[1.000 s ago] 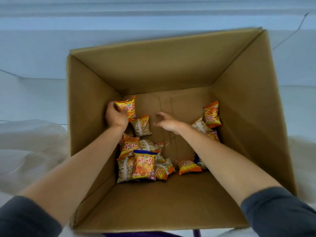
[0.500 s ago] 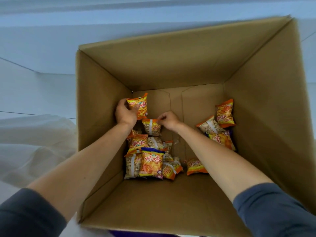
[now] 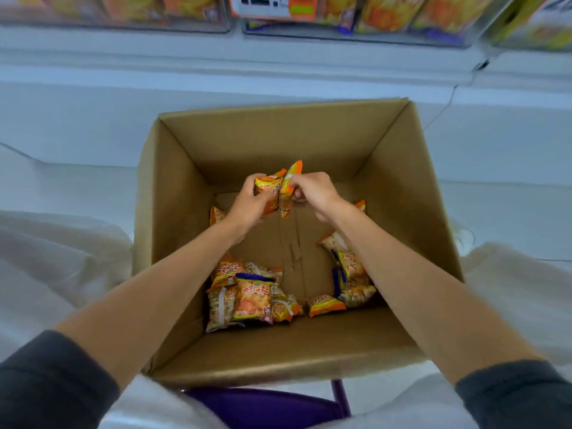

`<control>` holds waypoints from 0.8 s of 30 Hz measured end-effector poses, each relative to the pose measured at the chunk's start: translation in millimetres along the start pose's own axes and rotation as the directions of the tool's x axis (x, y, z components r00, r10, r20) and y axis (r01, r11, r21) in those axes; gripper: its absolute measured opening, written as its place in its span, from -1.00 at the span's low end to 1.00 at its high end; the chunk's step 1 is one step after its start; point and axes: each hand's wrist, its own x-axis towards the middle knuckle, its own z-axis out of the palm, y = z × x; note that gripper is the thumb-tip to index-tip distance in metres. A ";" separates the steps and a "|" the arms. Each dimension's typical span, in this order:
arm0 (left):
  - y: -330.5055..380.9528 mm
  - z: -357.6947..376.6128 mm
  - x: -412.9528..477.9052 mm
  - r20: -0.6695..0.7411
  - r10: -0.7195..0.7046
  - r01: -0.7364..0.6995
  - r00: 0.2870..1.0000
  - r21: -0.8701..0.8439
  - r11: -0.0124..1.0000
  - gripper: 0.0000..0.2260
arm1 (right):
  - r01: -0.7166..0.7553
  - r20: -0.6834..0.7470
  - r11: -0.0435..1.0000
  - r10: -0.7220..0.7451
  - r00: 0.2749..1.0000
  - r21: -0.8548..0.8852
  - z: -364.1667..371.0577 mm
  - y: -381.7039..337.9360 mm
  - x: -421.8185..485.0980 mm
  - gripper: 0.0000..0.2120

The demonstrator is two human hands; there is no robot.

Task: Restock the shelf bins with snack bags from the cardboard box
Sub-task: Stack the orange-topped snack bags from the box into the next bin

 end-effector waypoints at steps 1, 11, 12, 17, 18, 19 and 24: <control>5.9 0.0 -3.2 0.000 0.048 -0.048 0.999 0.006 0.999 -0.63 | -0.044 0.010 0.998 0.044 0.999 0.048 -3.9 -9.7 -6.7 -0.78; 59.9 -31.9 -40.9 -0.002 0.299 -0.298 0.954 -0.090 0.950 -0.29 | -0.217 0.296 0.976 0.205 0.933 0.008 -12.1 -105.3 -71.2 -0.86; 65.9 -36.8 -41.4 -0.007 0.277 -0.275 0.961 -0.141 0.951 -0.32 | -0.165 0.300 0.985 0.170 0.939 -0.044 -11.6 -111.3 -74.0 -0.86; 86.4 -70.5 -40.7 0.096 0.131 -0.094 0.987 -0.319 0.943 -0.45 | 0.205 0.198 0.973 -0.180 0.963 -0.108 -7.2 -124.5 -74.8 -0.89; 90.5 -77.1 -41.2 0.135 0.123 -0.068 0.983 -0.352 0.933 -0.46 | 0.245 0.214 0.961 -0.215 0.953 -0.126 -5.4 -124.1 -73.7 -0.74; 94.4 -83.5 -41.5 0.172 0.120 -0.047 0.978 -0.379 0.924 -0.48 | 0.262 0.267 0.957 -0.222 0.938 -0.124 -1.7 -124.3 -75.9 -0.58; 112.4 -107.4 -46.2 0.224 0.142 -0.032 0.964 -0.434 0.900 -0.60 | 0.297 0.434 0.952 -0.240 0.868 -0.069 21.1 -130.0 -82.4 -0.39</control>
